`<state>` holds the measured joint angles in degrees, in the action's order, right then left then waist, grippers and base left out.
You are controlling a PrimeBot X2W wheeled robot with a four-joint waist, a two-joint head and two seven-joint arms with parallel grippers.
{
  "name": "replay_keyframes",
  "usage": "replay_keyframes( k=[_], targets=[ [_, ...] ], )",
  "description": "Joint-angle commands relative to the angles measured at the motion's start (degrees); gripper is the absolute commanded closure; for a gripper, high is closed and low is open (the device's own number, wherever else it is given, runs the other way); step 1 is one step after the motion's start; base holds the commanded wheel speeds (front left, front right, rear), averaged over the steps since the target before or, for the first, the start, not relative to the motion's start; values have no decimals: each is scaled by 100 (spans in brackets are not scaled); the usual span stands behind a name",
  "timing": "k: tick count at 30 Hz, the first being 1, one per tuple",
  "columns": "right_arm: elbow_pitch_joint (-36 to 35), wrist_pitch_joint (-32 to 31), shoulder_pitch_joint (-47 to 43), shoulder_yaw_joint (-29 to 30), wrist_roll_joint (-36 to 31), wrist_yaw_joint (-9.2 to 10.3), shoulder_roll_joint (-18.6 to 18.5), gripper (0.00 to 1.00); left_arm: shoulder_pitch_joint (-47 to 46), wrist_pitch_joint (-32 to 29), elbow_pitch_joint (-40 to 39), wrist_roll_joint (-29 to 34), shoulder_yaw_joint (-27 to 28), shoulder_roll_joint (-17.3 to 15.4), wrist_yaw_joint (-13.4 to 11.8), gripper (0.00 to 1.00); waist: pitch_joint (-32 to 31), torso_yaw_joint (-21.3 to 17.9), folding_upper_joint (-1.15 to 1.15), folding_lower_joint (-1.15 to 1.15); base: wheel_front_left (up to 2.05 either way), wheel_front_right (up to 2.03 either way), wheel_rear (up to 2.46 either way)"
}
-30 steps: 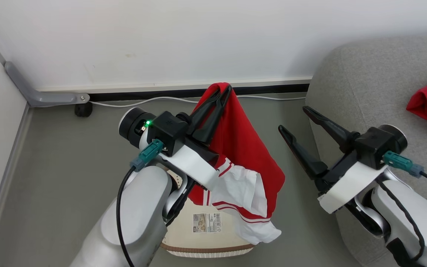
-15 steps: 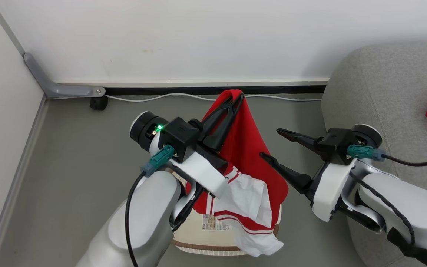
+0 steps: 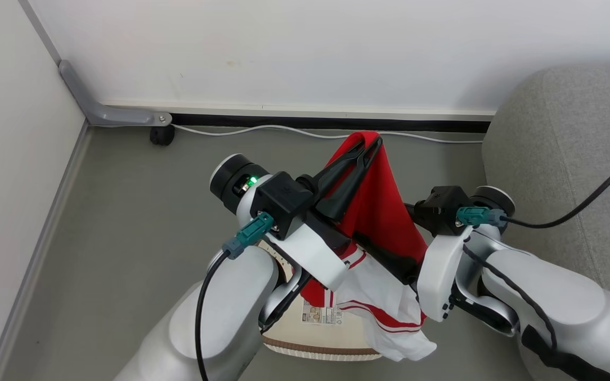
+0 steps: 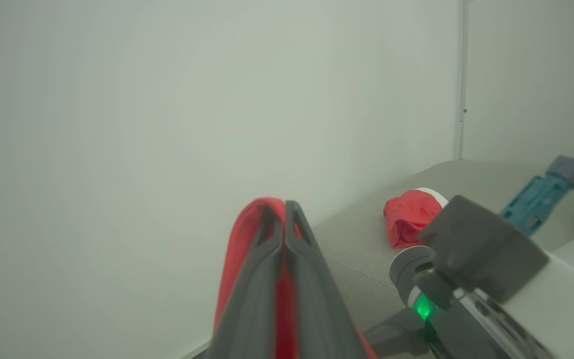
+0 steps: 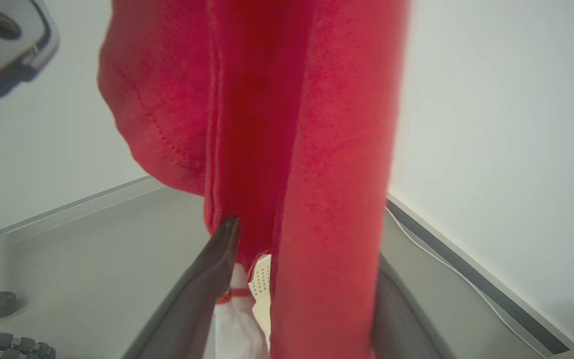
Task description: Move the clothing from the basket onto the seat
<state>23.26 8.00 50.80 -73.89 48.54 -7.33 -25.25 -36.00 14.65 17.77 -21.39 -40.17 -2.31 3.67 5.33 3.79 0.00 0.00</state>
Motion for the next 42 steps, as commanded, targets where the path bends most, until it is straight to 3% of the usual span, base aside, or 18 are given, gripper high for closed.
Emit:
replay_keyframes(
  k=[1,2,4,11,12,13,14,23,34,42],
  targets=[
    [-8,-14,-164,55,11,-16,34,0,-298,35,-178,-63,148,-57,-53,100,14,26,0,0,0,0,0],
    [28,-7,-185,55,-2,-16,74,38,-297,35,-178,-71,130,-57,-56,100,20,35,0,0,0,0,0],
    [119,64,-198,55,-12,-16,128,100,-297,35,-174,-79,106,-57,-68,100,29,48,0,0,0,0,0],
    [366,484,-269,54,230,-16,210,100,-198,35,-135,-63,159,-57,-145,100,-21,-15,0,0,0,0,0],
    [380,516,-284,54,235,-16,207,100,-182,35,-135,-45,175,-57,-149,74,-22,-32,0,0,0,0,0],
    [400,548,-293,54,233,-16,201,100,-158,35,-120,-27,187,-57,-149,27,-22,-54,0,0,0,0,0],
    [419,581,-301,54,257,-16,201,100,-125,35,-101,-36,210,-57,-151,0,-23,-81,0,0,0,0,0],
    [552,695,-331,191,465,-16,140,100,80,35,103,79,333,-57,-106,0,-54,-274,0,0,0,0,0],
    [335,698,-776,1338,197,-16,54,100,370,35,303,220,473,-57,12,0,-45,-770,0,0,0,0,0],
    [48,699,-1191,2337,-220,-16,37,100,594,35,549,233,503,-57,145,0,-51,-1380,0,0,0,0,0]
  ],
)
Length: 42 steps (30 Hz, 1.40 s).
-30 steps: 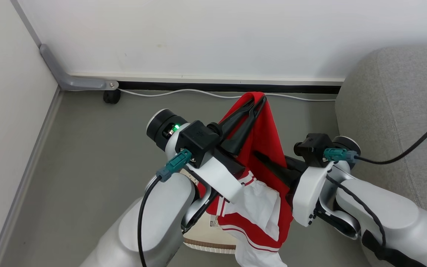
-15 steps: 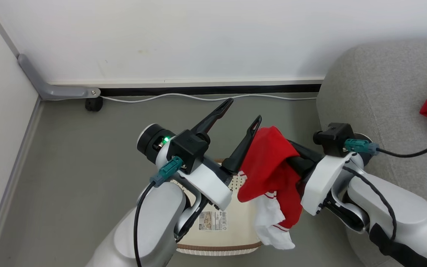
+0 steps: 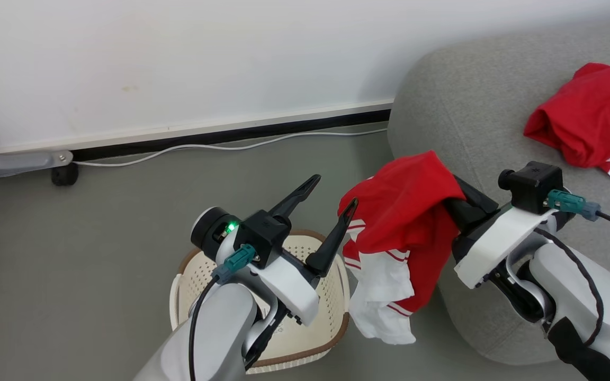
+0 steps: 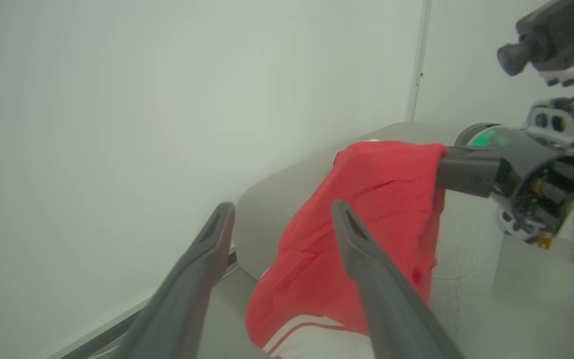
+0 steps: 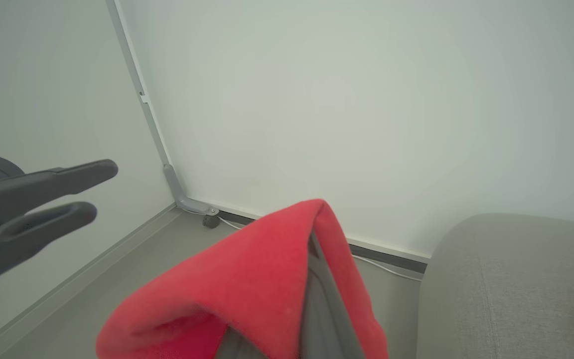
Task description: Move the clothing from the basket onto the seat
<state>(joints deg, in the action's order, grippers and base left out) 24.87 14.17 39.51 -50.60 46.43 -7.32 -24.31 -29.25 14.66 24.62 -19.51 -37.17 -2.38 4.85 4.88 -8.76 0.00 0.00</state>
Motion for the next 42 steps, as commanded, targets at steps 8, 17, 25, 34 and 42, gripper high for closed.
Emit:
replay_keyframes(
  k=[8,17,25,34,42],
  targets=[
    [-510,83,-515,928,-428,-17,-23,100,123,34,187,-100,185,-50,135,0,-81,-769,0,0,0,0,0],
    [-892,83,-992,1681,-739,-17,50,100,313,34,211,-131,283,-50,183,0,-173,-1528,0,0,0,0,0],
    [-1154,83,-1474,2362,-933,-17,100,100,405,34,101,-100,388,-50,197,0,-210,-2086,0,0,0,0,0],
    [-1434,83,-2082,3337,-1210,-17,149,100,377,34,8,-68,293,-50,225,0,-52,-2183,0,0,0,0,0],
    [-1313,83,-1639,4069,-1696,-17,249,100,364,34,-119,28,297,-50,238,0,289,-2161,0,0,0,0,0]
  ],
)
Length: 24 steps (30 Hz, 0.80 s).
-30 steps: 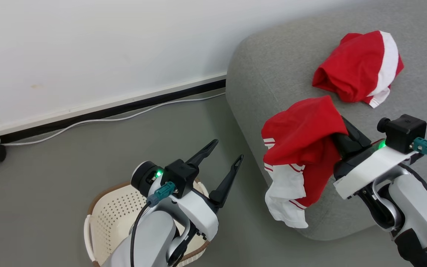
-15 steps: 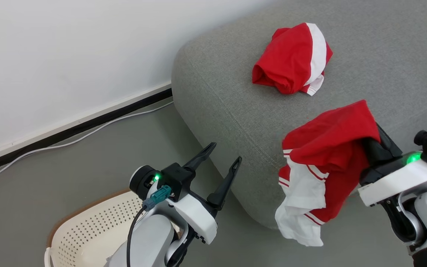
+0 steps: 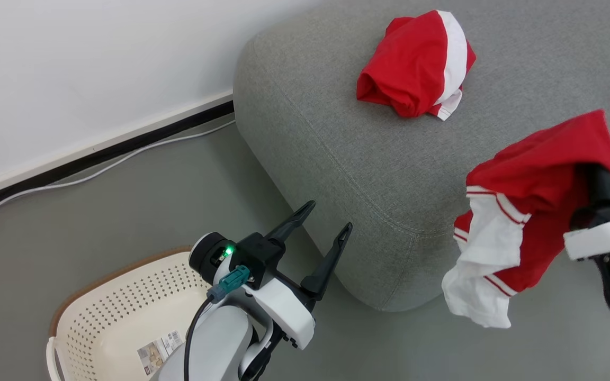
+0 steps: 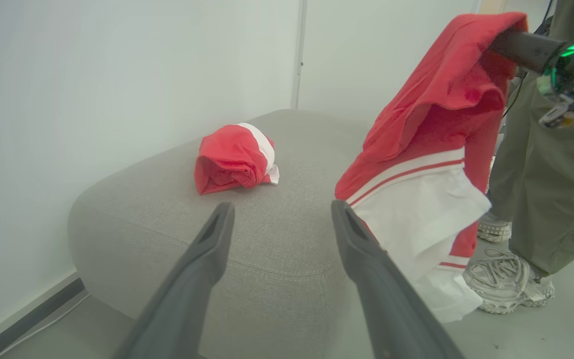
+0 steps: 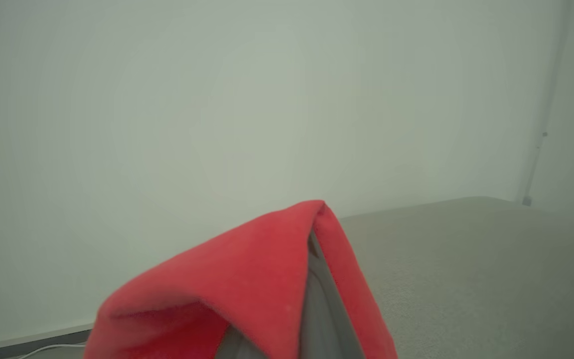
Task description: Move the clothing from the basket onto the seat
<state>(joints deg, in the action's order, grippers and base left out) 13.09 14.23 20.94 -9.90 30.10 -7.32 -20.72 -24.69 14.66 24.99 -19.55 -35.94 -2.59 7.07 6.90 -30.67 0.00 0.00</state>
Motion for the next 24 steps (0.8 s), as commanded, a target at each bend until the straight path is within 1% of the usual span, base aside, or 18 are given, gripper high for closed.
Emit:
replay_keyframes(
  k=[1,6,14,20,24],
  targets=[
    [-108,76,320,124,-136,-17,-100,100,-101,34,-165,14,141,-29,19,0,161,72,0,0,0,0,0],
    [49,76,817,726,-489,-17,-21,100,-319,34,-264,48,-113,-29,31,0,587,348,0,0,0,0,0],
    [471,76,1730,1358,-879,-17,4,100,-675,34,-154,130,-444,-41,39,0,1343,795,0,0,0,0,0],
    [672,76,2474,1969,-1123,-17,-85,100,-912,34,-158,98,-649,-84,40,0,1869,1132,0,0,0,0,0],
    [901,76,2943,2250,-1274,-17,-242,100,-1020,34,-190,63,-718,-83,41,0,2154,1340,0,0,0,0,0]
  ],
)
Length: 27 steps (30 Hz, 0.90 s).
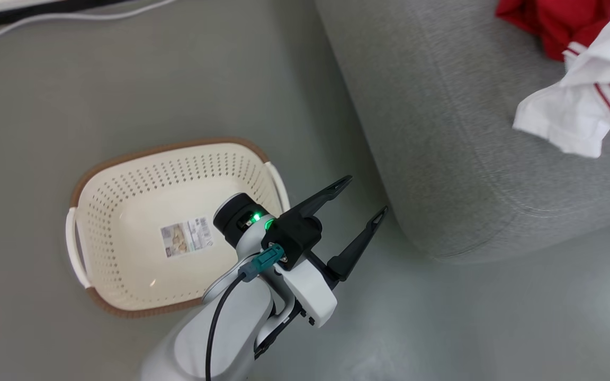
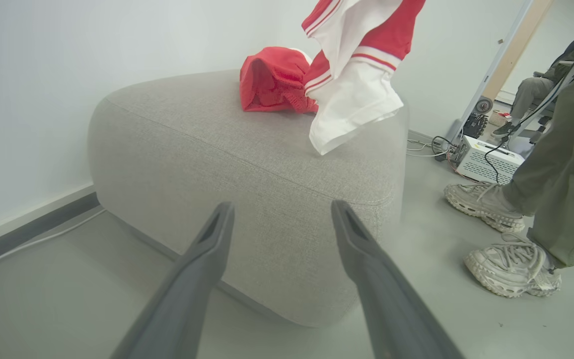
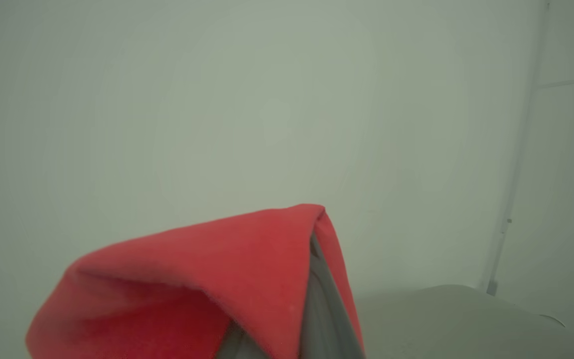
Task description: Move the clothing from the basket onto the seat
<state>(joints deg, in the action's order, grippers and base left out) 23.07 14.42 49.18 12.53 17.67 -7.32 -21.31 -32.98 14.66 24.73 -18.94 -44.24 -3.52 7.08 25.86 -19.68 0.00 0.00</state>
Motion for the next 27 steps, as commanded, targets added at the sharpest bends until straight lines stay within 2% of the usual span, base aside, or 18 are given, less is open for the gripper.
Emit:
replay_keyframes(
  k=[1,8,13,14,18,20,22,27],
  targets=[
    [-15,58,253,71,-72,-17,-232,100,-210,34,-168,-4,100,8,40,0,324,283,0,0,0,0,0],
    [744,58,1406,535,-534,-17,-558,100,-299,34,-248,-36,-67,-14,40,0,732,577,0,0,0,0,0],
    [1345,58,2295,1339,-1096,-17,-895,100,-335,34,-252,-41,-142,-35,40,0,957,827,0,0,0,0,0],
    [1345,58,2295,1339,-1096,-17,-895,100,-335,34,-252,-41,-142,-35,40,0,957,827,0,0,0,0,0],
    [1468,58,2809,2218,-1867,-17,-1044,100,-327,34,-251,-51,-127,-63,40,0,1094,1008,0,0,0,0,0],
    [1518,58,2997,2702,-2238,-17,-979,100,-315,34,-234,-57,-127,-75,40,0,1141,1070,0,0,0,0,0],
    [1635,58,3119,2908,-2534,-17,-889,100,-313,34,-225,-55,-122,-81,40,0,1203,1105,0,0,0,0,0],
    [2215,58,3145,2999,-2753,-17,-539,100,-329,34,-170,-38,-132,-69,40,0,1343,1151,0,0,0,0,0]
  ],
)
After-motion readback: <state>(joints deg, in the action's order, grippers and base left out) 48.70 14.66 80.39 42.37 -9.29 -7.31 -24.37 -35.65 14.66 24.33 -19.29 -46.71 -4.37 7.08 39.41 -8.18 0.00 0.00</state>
